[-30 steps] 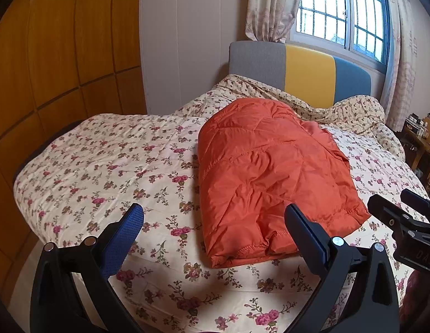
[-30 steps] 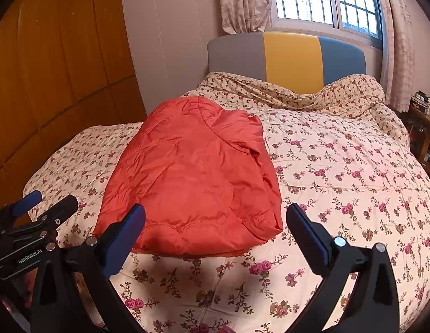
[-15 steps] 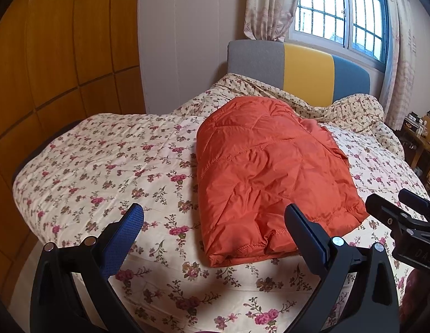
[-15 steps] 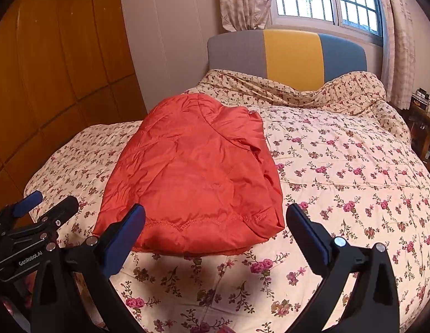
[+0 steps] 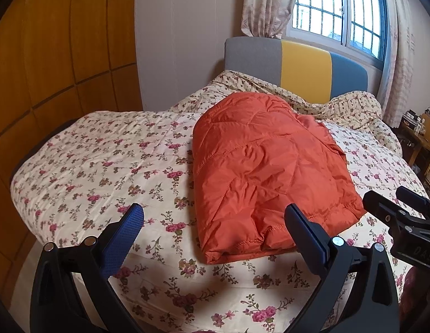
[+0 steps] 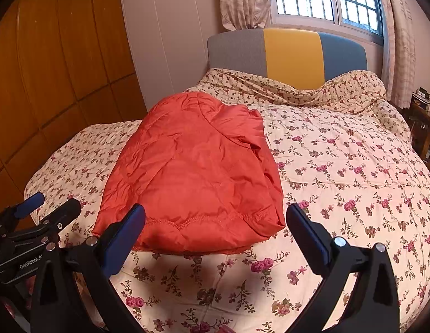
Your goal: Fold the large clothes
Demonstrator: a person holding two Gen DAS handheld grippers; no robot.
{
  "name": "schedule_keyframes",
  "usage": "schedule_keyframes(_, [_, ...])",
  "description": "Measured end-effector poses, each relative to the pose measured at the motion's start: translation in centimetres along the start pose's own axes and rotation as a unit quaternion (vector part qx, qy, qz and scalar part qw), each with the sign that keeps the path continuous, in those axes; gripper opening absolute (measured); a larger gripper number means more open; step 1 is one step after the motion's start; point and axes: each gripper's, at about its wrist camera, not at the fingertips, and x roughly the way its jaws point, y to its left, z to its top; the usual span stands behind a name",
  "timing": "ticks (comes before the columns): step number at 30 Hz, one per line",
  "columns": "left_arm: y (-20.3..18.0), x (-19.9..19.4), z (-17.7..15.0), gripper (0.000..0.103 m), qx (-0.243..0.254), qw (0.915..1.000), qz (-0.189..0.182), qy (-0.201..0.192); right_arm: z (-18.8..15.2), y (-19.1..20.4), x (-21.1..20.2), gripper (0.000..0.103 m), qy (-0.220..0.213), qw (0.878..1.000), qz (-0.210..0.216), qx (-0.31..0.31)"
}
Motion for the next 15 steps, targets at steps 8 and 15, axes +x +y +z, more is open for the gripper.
schedule_keyframes(8, [0.3, 0.5, 0.0, 0.1, -0.015, 0.9998, -0.005, 0.01, -0.1, -0.1, 0.3, 0.101, 0.006, 1.0, 0.001, 0.001])
schedule_keyframes(15, [0.2, 1.3, -0.2, 0.1, -0.015, 0.9996, 0.015, 0.019, -0.2, -0.4, 0.9, 0.101, 0.013, 1.0, 0.001, 0.005])
